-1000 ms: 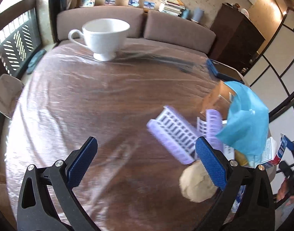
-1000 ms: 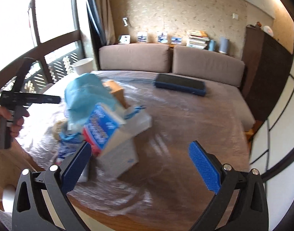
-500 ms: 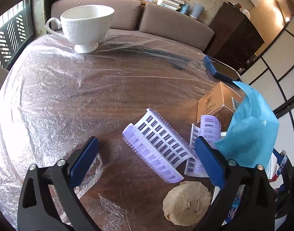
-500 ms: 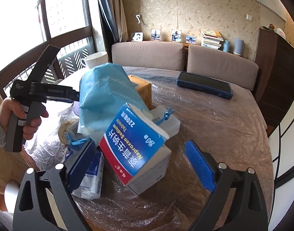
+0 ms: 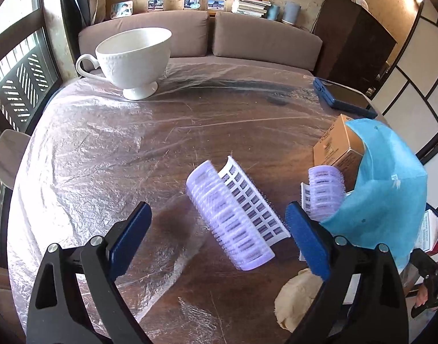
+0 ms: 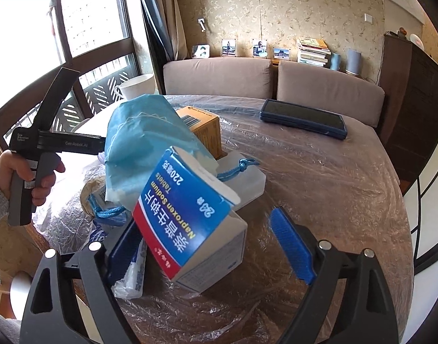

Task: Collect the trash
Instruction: 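Grasp the purple hair curler with the left tool while the right tool grasps the naproxen box, then carry the curler in the left tool while the right tool carries the box over the white bin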

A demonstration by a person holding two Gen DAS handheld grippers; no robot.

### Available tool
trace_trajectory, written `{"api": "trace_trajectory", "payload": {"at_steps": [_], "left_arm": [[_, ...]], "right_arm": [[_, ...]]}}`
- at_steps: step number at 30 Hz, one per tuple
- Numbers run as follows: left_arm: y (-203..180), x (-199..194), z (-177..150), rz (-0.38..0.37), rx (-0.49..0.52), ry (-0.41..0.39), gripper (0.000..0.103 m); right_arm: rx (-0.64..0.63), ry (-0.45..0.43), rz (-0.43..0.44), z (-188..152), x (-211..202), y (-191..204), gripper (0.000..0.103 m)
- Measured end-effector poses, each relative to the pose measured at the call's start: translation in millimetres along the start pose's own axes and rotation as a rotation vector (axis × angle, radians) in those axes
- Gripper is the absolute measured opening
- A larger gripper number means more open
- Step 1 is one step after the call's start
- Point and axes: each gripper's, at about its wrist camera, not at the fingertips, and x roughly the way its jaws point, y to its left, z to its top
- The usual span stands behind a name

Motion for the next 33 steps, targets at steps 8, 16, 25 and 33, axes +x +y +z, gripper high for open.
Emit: {"api": "trace_trajectory", "payload": {"at_steps": [8,16,25,33], "left_arm": [[1,7,-3,0.014,-0.005,0.006,0.087],[-5,9,1,0.029,0.017,-0.003,0.075],[-1,9,7,-0.010,-0.015,-0.003,0.049],[4,1,7,-0.025,-0.036,-0.008,0.044]], "right_arm": [[0.006,-0.001,0.015,2,7,-1,0.086],[-0.002,0.015,0.011,-1,14,4,0.079],[0.003,0.019,0.029,-6,9,-1,0.061],[0.059,-0.021,0.023,-9,-8,-7,0.060]]}}
